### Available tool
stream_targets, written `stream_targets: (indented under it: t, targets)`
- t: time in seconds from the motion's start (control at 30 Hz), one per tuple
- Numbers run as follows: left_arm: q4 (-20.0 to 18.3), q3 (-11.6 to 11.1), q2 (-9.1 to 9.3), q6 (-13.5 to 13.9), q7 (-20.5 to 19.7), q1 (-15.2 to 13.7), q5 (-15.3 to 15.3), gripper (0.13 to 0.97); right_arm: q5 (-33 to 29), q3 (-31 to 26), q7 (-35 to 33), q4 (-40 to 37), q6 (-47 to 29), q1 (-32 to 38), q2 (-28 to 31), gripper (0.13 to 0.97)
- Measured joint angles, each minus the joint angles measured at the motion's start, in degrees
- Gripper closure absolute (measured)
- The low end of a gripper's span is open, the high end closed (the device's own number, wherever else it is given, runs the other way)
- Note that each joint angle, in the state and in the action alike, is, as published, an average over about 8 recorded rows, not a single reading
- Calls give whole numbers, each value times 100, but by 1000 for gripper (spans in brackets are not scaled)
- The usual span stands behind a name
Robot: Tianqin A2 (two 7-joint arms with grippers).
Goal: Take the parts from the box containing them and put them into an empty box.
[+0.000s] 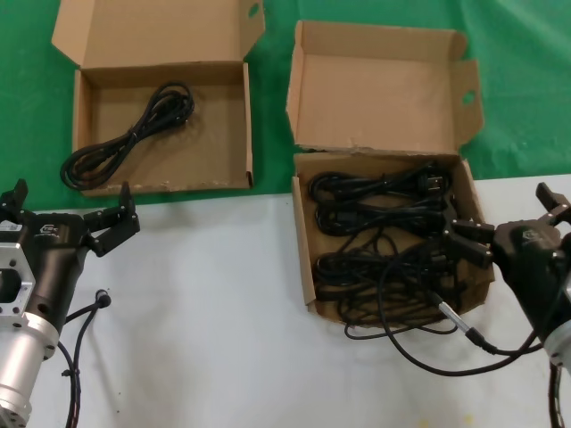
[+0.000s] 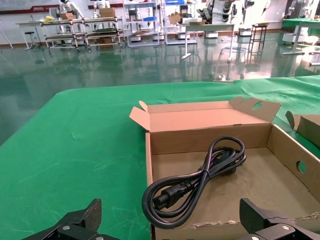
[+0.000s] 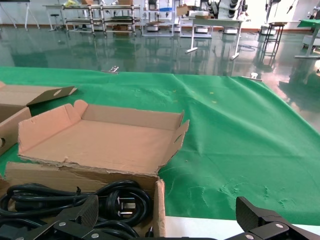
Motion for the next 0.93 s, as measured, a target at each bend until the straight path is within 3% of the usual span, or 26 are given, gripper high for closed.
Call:
stream_targets:
  t: [0.93]
  targets:
    - [0,0,0,0,0,0,0,132,0,0,0,0,0,0,0,129]
